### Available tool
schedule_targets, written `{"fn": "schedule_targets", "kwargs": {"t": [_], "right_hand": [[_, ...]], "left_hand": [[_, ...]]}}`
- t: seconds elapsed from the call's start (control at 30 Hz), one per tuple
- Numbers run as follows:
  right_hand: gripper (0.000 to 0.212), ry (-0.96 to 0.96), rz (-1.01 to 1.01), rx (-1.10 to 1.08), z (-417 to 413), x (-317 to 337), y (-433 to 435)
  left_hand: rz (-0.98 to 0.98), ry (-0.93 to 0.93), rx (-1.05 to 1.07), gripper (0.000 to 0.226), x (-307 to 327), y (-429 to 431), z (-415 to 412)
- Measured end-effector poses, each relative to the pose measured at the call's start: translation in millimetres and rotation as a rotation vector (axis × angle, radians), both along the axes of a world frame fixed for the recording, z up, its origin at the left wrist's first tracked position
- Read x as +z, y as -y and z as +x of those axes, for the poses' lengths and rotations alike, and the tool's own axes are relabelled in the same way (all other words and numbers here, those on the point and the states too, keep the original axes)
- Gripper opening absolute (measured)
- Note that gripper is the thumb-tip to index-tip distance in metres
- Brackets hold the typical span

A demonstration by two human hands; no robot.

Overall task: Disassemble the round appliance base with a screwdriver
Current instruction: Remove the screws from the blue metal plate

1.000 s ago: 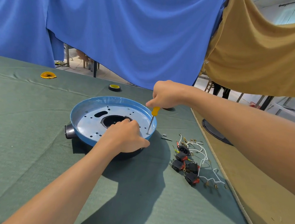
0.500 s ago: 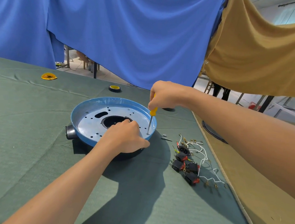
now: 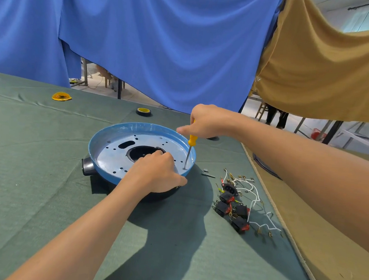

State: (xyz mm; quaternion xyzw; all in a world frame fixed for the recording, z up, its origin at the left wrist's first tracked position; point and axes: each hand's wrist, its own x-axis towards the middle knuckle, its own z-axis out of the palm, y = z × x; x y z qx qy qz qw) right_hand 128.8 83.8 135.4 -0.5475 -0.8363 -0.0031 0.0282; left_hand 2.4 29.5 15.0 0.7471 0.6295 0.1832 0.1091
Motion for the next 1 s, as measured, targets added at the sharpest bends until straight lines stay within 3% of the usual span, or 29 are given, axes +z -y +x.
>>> {"fn": "schedule_targets", "kwargs": {"t": [0.07, 0.17, 0.33, 0.4, 0.53, 0.67, 0.77, 0.9, 1.0], "right_hand": [[0.053, -0.002, 0.041, -0.007, 0.0, -0.1, 0.8], [0.03, -0.005, 0.037, -0.005, -0.4, -1.1, 2.3], [0.035, -0.02, -0.002, -0.014, -0.1, -1.0, 2.6], [0.049, -0.011, 0.039, -0.02, 0.6, -1.3, 2.3], [0.033, -0.013, 0.034, -0.006, -0.1, -1.8, 4.4], [0.037, -0.006, 0.004, 0.0, 0.1, -0.4, 3.3], [0.052, -0.029, 0.054, -0.011, 0.8, -1.3, 3.5], [0.034, -0.02, 0.037, 0.003, -1.2, -1.5, 5.5], [0.038, -0.03, -0.01, 0.016, -2.8, 0.8, 4.8]], "left_hand": [[0.001, -0.003, 0.001, 0.047, -0.4, 0.0, 0.0], [-0.004, -0.003, 0.002, 0.047, -0.5, -0.3, 0.1], [0.011, -0.004, 0.007, 0.049, -1.0, -0.2, 0.1], [0.013, -0.002, 0.013, 0.049, -1.2, 0.3, 0.3], [0.007, -0.001, 0.006, 0.048, -0.8, 1.2, 0.5], [-0.002, -0.004, 0.011, 0.049, 0.2, 0.0, 0.3], [-0.016, -0.005, 0.005, 0.049, 0.6, 0.5, 0.4], [-0.013, -0.014, 0.005, 0.049, 1.0, 0.5, 0.7], [-0.017, -0.017, -0.002, 0.048, 1.4, 0.2, 0.7]]}}
